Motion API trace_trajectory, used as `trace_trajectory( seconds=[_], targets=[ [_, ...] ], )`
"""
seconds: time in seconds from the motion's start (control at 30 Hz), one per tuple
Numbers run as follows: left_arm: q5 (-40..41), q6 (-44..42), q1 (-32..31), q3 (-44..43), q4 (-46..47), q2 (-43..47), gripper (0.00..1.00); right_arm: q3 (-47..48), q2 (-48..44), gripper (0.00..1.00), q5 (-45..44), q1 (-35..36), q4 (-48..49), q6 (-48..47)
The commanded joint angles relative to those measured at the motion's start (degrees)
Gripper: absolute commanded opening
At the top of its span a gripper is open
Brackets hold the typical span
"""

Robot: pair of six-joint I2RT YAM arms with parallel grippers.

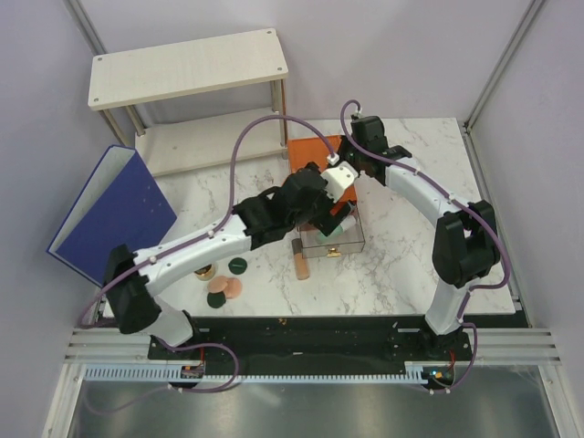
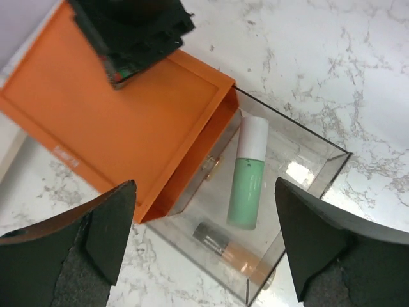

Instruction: Organize the makeup

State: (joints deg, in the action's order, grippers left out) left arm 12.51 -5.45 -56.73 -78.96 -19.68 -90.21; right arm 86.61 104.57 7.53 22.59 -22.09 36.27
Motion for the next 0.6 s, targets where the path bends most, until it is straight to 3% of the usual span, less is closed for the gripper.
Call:
trace_trajectory(
  seconds=[0.0,0.1,0.17,0.27,0.37,0.43,0.57],
  targets=[
    [5.41,-2.11,-0.22,2.13,-0.44,13.03,0.99,-0.3,1.42,0.0,0.2,-0.26,-1.38,-0.41],
    [9.89,4.73,-0.14,8.89,-2.37,21.02,0.99,-0.56,1.07,0.0,-0.15,-0.27,-1.38,-0.68],
    [14.87,17.27,0.21,13.29,-6.22,26.72,1.0,-0.74,0.9,0.0,-0.15,-0.26,-1.38,-0.85],
    [14.29,23.72,0.3,20.76,-6.77,34.63,0.99,-1.09,0.63,0.0,-0.15,-0.27,-1.38,-1.11],
    [18.76,38.37,0.56,26.39,-11.06,39.49,0.99,-1.53,0.19,0.0,0.12,-0.18,-1.38,-1.12],
    [16.86,42.98,1.09,28.85,-13.8,41.7,0.99,-1.79,0.1,0.0,0.12,-0.26,-1.47,-1.38],
    [3.7,46.32,2.93,29.39,-18.11,38.28,0.99,-2.67,-0.25,0.0,0.38,-0.26,-1.47,-1.47]
  ],
)
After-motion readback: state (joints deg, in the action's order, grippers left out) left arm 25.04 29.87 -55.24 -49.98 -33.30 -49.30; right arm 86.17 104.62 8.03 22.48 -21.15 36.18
